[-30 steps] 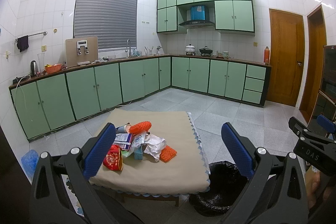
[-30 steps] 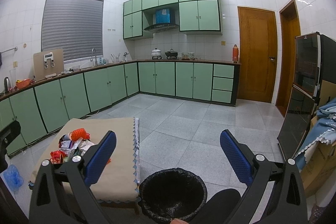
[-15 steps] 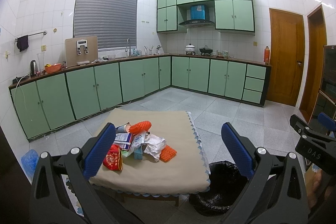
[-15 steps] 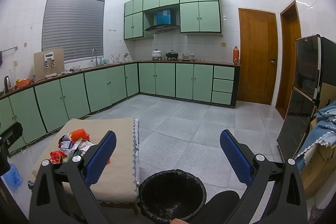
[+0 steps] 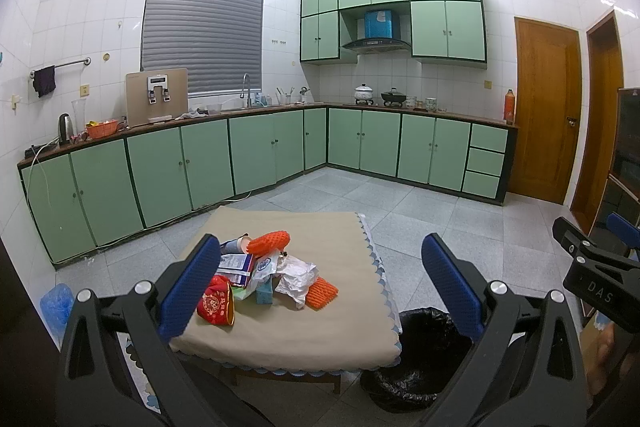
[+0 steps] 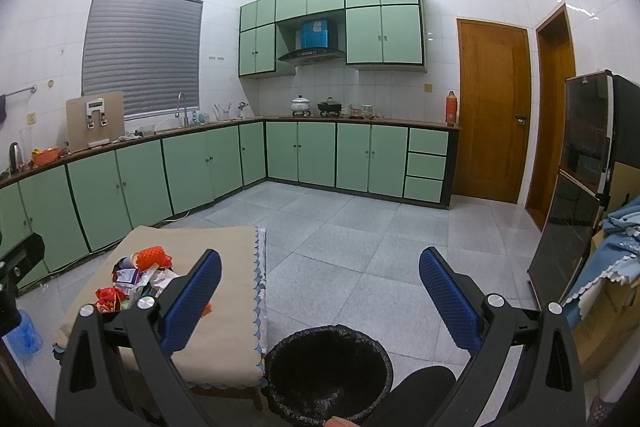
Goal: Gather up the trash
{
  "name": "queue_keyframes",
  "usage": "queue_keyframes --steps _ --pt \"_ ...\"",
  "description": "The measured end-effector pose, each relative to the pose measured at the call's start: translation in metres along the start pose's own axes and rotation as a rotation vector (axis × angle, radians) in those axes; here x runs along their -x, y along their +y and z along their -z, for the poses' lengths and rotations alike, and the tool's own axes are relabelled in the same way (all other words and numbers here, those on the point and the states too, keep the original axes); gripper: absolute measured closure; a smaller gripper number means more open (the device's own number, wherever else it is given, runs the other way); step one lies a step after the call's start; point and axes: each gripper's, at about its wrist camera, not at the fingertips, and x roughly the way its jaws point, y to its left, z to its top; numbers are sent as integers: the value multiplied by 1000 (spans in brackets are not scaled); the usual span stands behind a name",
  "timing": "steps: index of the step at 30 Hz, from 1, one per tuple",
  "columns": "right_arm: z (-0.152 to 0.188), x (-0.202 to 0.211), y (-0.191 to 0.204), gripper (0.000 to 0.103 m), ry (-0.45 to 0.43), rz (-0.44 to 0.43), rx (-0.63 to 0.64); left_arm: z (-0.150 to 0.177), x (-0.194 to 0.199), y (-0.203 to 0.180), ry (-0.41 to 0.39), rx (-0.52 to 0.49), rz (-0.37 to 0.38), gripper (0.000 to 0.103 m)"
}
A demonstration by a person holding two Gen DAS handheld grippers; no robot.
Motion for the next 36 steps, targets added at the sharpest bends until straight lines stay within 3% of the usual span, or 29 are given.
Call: queue_keyframes --steps 23,28,36 --pt "3 -10 6 6 24 -15 17 5 -8 10 24 6 -10 5" --pt "12 -34 23 6 64 -85 70 16 -22 27 69 7 -63 5" --pt "42 -106 87 6 245 -296 171 54 -64 101 202 104 -176 5"
